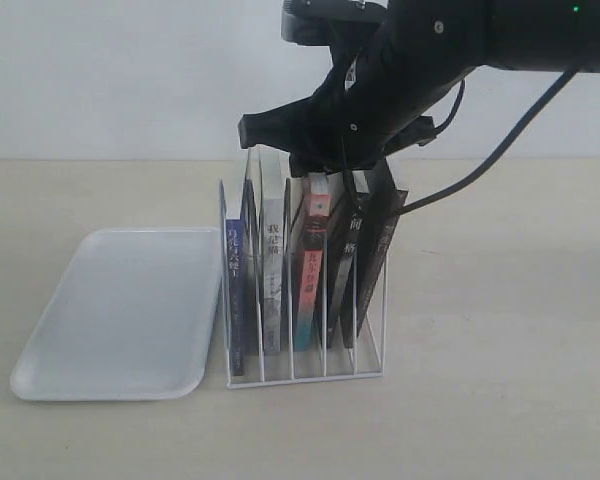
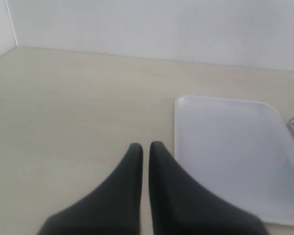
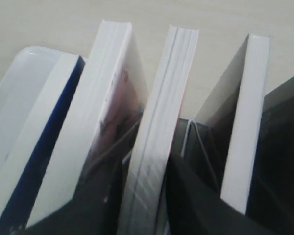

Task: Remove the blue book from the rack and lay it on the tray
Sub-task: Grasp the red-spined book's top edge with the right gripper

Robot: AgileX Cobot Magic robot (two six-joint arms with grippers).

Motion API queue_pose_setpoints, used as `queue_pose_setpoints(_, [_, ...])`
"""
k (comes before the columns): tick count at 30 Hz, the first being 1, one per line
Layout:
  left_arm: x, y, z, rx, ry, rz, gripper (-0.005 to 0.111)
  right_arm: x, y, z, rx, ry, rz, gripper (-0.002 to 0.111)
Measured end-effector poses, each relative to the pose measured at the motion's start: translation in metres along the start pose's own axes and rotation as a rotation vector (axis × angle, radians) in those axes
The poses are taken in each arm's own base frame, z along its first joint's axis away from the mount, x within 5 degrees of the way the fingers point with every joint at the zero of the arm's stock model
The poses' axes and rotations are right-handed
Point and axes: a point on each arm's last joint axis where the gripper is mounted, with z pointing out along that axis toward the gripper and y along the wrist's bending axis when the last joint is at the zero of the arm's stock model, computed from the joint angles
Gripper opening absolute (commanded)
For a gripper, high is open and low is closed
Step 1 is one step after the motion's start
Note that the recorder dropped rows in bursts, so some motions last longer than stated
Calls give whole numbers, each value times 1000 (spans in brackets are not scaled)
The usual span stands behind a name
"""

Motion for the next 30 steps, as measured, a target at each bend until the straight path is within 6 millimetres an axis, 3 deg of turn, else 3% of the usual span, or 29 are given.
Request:
queue_pose_setpoints(1, [0,0,0,0,0,0,4,0,0,0,0,0,0,-1])
queue_pose_setpoints(13, [0,0,0,0,0,0,4,0,1,-1,5,6,2,0])
queue_pose_setpoints(24, [0,0,0,0,0,0,4,-10,22,-16,17,45,-37,0])
queue_pose_setpoints(30, [0,0,0,0,0,0,4,-14,24,-19,21,44,-33,0])
